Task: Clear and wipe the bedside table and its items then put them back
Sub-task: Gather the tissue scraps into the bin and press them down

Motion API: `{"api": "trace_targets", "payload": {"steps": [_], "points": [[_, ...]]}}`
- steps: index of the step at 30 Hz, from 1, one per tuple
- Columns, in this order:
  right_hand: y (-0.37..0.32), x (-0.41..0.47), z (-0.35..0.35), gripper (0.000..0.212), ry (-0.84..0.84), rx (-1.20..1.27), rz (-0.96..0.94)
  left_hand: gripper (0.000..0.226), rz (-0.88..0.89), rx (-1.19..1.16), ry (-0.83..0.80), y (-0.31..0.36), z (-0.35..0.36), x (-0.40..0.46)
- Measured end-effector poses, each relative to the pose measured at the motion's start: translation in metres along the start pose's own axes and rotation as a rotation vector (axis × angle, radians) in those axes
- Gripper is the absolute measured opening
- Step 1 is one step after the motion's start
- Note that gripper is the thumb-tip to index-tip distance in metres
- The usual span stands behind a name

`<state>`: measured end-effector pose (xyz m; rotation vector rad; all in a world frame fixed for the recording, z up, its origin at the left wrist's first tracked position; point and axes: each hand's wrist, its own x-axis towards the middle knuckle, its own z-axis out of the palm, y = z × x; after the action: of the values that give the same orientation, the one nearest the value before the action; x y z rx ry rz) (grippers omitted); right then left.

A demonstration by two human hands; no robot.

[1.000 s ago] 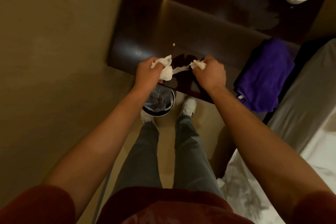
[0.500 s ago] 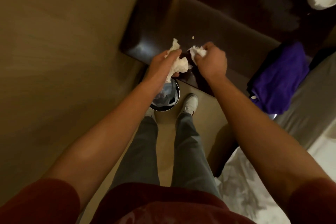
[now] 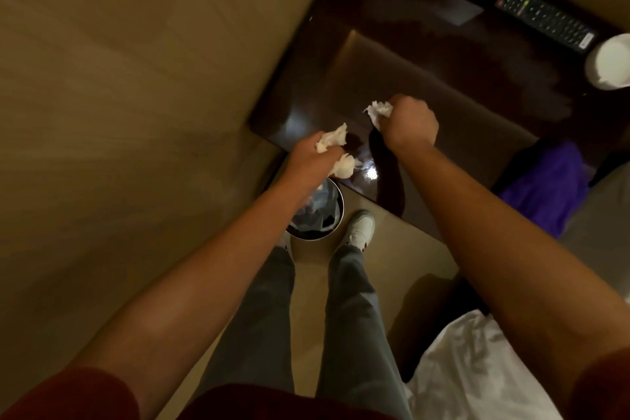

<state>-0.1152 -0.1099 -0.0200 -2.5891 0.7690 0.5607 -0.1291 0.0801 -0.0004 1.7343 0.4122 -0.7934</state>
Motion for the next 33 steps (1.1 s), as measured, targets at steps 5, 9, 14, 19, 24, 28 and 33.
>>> {"api": "trace_targets", "payload": {"steps": [5,9,14,19,24,28,33], "points": [[-0.005,-0.015,-0.001,0.028,-0.07,0.252,0.008,0.024,0.038,-0.03,-0.063,0.006,-0.009,-0.009],[-0.015,-0.045,0.013,0.012,-0.202,0.578,0.011,0.025,0.068,-0.069,-0.119,0.006,-0.013,-0.019],[-0.024,-0.084,0.029,0.007,-0.273,1.034,0.204,0.026,0.094,-0.055,-0.185,0.0,-0.022,-0.034],[-0.026,-0.132,0.048,0.007,-0.283,1.164,0.336,0.021,0.075,-0.046,-0.212,-0.014,-0.046,-0.047],[-0.033,-0.179,0.073,0.004,-0.267,1.204,0.47,0.01,0.03,0.061,-0.22,-0.042,-0.075,-0.049],[-0.033,-0.197,0.099,0.01,-0.165,1.262,0.561,0.01,-0.025,0.038,-0.26,-0.071,-0.084,-0.053],[-0.027,-0.205,0.134,0.009,-0.186,1.242,0.594,0.006,-0.087,0.081,-0.201,-0.114,-0.083,-0.05]]}}
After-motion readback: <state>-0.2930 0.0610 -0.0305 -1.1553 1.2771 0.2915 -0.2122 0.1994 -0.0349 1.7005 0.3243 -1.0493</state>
